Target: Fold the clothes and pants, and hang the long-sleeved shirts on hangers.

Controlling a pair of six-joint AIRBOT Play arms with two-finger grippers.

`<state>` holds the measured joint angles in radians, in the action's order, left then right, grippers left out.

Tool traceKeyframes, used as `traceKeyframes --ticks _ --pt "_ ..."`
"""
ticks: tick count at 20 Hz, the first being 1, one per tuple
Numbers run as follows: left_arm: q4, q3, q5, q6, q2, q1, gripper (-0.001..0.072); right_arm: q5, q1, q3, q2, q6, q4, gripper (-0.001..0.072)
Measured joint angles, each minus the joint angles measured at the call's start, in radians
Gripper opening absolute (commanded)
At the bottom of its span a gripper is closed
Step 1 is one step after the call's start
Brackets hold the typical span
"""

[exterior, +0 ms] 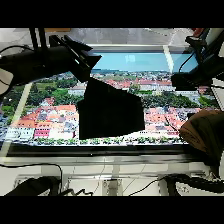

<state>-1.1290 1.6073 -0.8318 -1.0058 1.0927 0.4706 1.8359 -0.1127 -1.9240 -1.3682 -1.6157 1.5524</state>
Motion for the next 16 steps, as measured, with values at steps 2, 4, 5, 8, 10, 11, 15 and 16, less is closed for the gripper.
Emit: traceKeyframes --ticks 2,4,5,8,10,11,15,16 --pt "0.000 0.000 0.000 0.000 0.000 0.000 0.0375 0.000 0.000 0.000 0.000 0.000 0.000 0.0039" --pt "0.000 0.000 0.000 0.000 0.000 0.000 0.0375 0.000 0.000 0.000 0.000 0.000 0.000 0.0038" --pt "0.000 0.000 0.000 0.000 0.000 0.000 0.0375 0.000 0.000 0.000 0.000 0.000 0.000 0.0039" --pt "0.000 0.000 0.000 0.000 0.000 0.000 0.0375 0.000 0.000 0.000 0.000 0.000 0.000 0.0039" --pt "0.000 0.000 0.000 0.000 0.000 0.000 0.0375 0.000 0.000 0.000 0.000 0.000 0.000 0.0039" --pt "0.000 0.000 0.000 0.000 0.000 0.000 0.0375 0.000 0.000 0.000 0.000 0.000 0.000 0.0039" --pt "0.000 0.000 0.000 0.000 0.000 0.000 0.0375 -0.003 0.000 0.000 0.000 0.000 0.000 0.0039" --pt "0.003 0.000 0.000 0.000 0.000 0.000 0.0375 -0.013 0.000 0.000 0.000 0.000 0.000 0.0039"
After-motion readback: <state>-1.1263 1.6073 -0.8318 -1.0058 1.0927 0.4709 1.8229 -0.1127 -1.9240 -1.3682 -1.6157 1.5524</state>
